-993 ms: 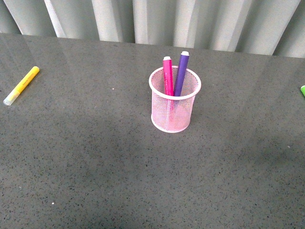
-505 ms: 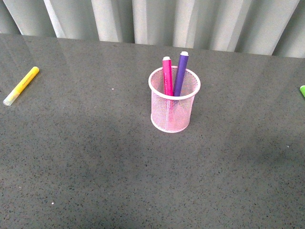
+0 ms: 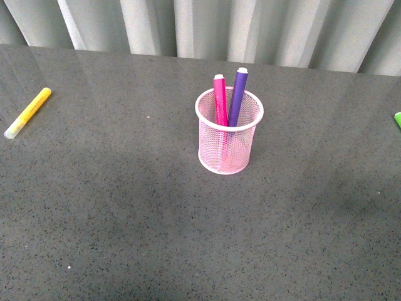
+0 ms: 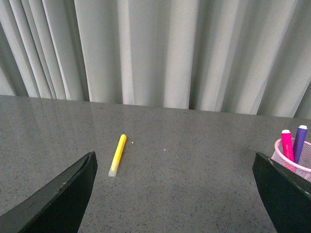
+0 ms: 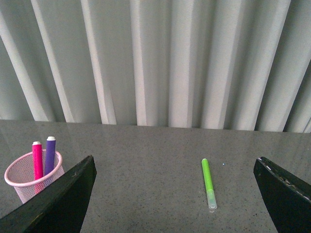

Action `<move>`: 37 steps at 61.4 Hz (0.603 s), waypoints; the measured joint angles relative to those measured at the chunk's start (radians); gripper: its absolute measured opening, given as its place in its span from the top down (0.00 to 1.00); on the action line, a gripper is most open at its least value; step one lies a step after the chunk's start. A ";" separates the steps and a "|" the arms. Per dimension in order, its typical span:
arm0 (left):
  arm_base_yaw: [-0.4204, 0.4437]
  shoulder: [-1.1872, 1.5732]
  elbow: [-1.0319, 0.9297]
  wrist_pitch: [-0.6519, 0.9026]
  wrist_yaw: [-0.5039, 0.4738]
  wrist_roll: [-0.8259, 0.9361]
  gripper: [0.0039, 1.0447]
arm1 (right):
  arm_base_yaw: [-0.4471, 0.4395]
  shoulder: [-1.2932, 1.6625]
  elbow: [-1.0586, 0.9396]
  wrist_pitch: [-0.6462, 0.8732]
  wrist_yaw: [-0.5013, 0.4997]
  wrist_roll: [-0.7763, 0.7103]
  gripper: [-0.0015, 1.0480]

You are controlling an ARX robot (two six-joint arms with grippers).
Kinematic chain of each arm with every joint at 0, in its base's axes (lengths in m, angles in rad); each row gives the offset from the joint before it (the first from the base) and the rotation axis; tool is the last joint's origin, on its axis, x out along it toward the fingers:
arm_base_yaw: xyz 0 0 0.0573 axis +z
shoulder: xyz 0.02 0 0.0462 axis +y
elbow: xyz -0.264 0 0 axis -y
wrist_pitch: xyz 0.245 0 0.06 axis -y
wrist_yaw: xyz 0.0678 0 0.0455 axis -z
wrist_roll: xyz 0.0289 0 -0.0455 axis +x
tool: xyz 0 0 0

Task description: Insert purple and pink pens into pink cup

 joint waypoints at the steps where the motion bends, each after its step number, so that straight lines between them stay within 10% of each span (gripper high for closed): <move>1: 0.000 0.000 0.000 0.000 0.000 0.000 0.06 | 0.000 0.000 0.000 0.000 0.000 0.000 0.07; 37: 0.000 0.000 0.000 0.000 0.000 0.000 0.06 | 0.000 0.000 0.000 0.000 0.000 0.000 0.07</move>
